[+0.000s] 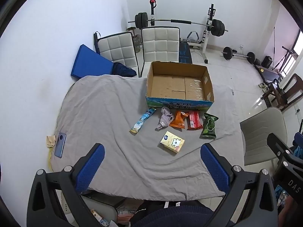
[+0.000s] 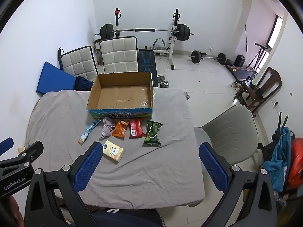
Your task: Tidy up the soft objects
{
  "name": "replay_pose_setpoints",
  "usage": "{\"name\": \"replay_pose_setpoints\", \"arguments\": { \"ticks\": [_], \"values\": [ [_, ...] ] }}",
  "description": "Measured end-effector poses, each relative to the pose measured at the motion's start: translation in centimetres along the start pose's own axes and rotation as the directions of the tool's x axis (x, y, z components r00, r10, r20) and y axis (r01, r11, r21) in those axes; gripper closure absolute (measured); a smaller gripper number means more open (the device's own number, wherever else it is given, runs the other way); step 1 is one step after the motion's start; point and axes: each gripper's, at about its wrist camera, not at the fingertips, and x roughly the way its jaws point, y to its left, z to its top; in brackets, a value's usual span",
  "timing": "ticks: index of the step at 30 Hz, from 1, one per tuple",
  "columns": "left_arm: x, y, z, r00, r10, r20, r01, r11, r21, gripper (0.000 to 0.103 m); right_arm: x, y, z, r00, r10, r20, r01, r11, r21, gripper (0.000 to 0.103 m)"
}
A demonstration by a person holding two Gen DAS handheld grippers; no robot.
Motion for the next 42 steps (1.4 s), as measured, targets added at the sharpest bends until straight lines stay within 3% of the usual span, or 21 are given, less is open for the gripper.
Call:
{"name": "replay_pose_setpoints", "arguments": {
  "ticks": [42],
  "values": [
    [-0.4,-1.0,1.2,0.999,0.013,0.032,-0.013,1.000,-0.021,0.000,1.4,-0.3,1.2,1.000,0.020,0.023,-0.020,1.000,-0.014,0.000]
  ]
}}
